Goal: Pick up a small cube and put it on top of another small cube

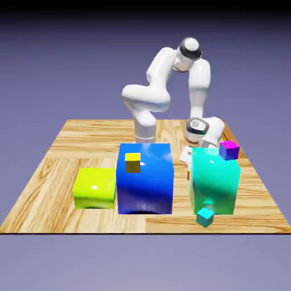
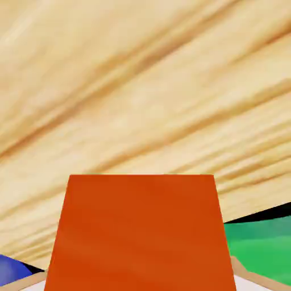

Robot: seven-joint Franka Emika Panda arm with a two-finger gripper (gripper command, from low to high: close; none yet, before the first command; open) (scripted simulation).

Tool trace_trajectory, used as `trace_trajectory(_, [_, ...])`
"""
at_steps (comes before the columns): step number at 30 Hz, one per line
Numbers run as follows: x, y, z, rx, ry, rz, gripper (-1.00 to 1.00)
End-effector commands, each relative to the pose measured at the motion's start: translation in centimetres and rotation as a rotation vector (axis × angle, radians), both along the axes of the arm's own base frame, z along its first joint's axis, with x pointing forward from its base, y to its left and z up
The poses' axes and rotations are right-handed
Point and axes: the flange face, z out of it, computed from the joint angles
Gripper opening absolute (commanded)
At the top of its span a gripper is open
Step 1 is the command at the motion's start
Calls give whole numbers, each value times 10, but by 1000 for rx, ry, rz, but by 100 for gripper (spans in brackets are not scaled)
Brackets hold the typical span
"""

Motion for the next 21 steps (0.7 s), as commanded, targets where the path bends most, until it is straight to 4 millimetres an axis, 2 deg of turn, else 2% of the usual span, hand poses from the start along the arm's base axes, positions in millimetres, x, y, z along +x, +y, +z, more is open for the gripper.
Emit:
trace_trajectory(1, [-4, 2, 6, 1, 2, 0, -100])
trace_trajectory(3, [-8, 6, 18, 10, 9, -6, -100])
trace_trajectory(4, [-3, 11, 26, 33, 17, -13, -100])
trace_trajectory(5, [-10, 32, 35, 35, 46, 36, -100])
trace_trajectory(9, [-8, 96, 87, 28, 104, 166, -100])
trace_trajectory(10, [-3, 106, 101, 25, 108, 183, -100])
trace_trajectory(14, [31, 125, 161, 11, 96, 196, -100])
trace_trajectory(18, [57, 137, 230, -2, 83, 223, -100])
trace_trajectory(21, [84, 122, 271, -4, 49, 181, -100])
